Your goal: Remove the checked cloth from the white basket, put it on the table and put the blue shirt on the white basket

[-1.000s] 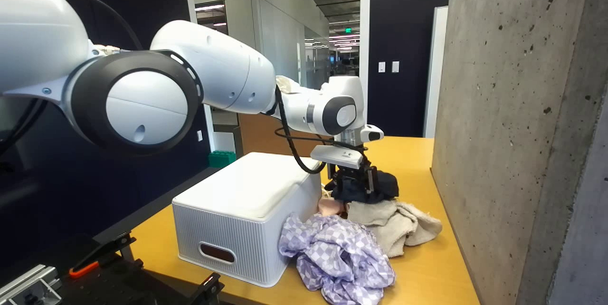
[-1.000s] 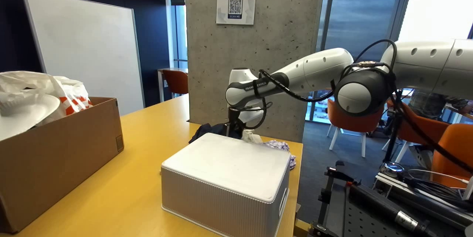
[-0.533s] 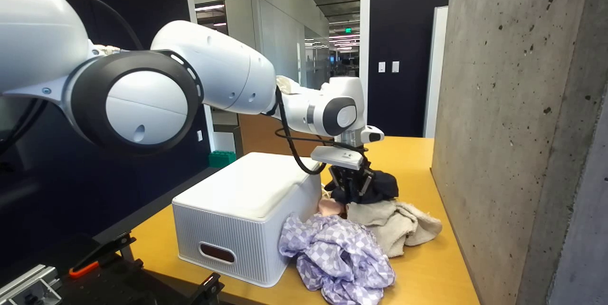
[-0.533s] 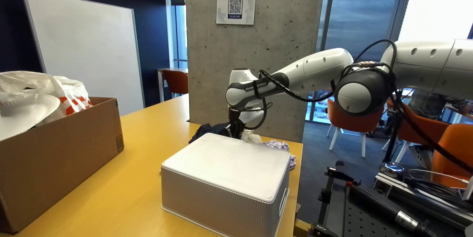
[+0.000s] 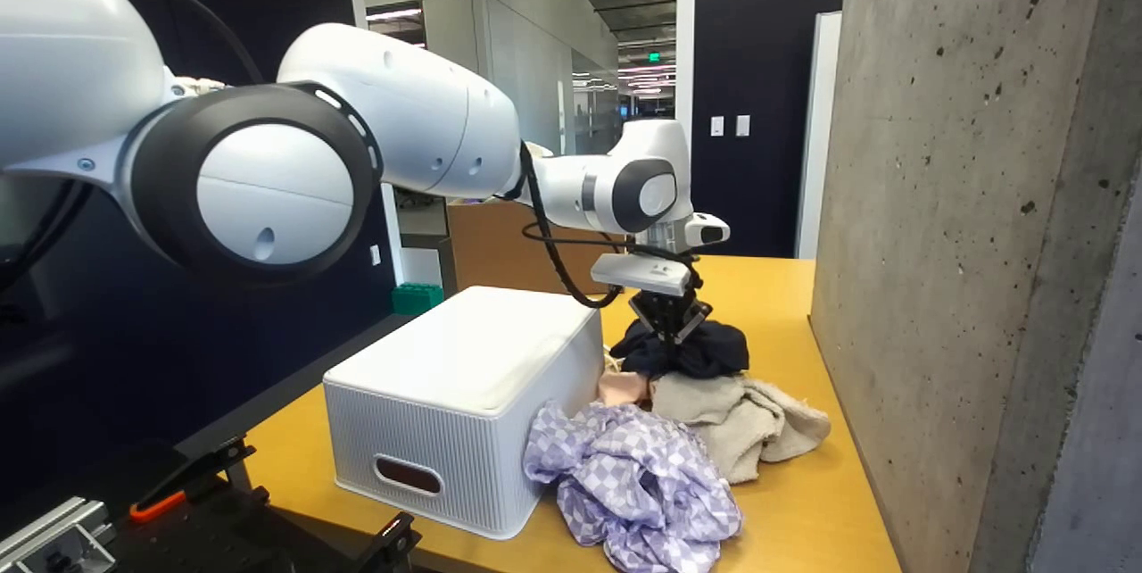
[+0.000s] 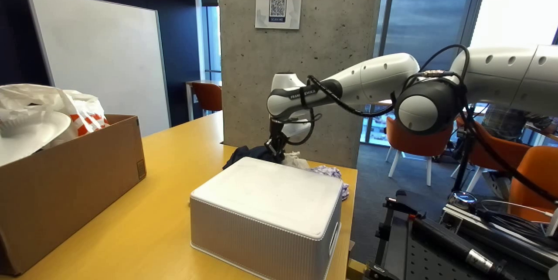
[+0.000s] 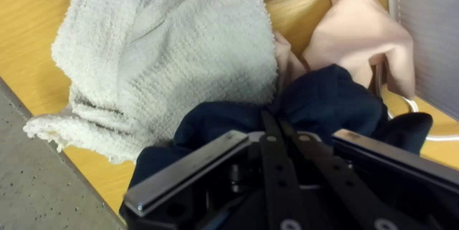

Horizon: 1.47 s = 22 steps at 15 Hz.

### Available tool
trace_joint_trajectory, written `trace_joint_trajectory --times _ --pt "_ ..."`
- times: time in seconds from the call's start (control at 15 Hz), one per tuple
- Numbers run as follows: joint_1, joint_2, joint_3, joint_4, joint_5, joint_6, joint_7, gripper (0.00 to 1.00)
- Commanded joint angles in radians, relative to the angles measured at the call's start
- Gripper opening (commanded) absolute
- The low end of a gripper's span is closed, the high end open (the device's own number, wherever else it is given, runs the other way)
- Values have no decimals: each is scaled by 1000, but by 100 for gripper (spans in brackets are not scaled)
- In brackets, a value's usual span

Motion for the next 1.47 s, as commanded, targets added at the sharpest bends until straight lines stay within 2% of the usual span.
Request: trace_joint_trajectory --times 0.0,0.33,0.67,0.93,1.27,1.33,1.4 --pt "-3 -70 -2 -4 -16 -40 20 1" --pt "10 -196 6 -12 -9 -149 35 1" --pt "39 -358 46 -22 16 -384 6 1" --pt "99 -445 98 -32 39 -585 -20 1" --pt "220 -455 130 -52 34 -749 -18 1" --pt "243 -432 133 -30 34 -784 -9 1" --pt "262 -368 134 47 34 -841 -6 1"
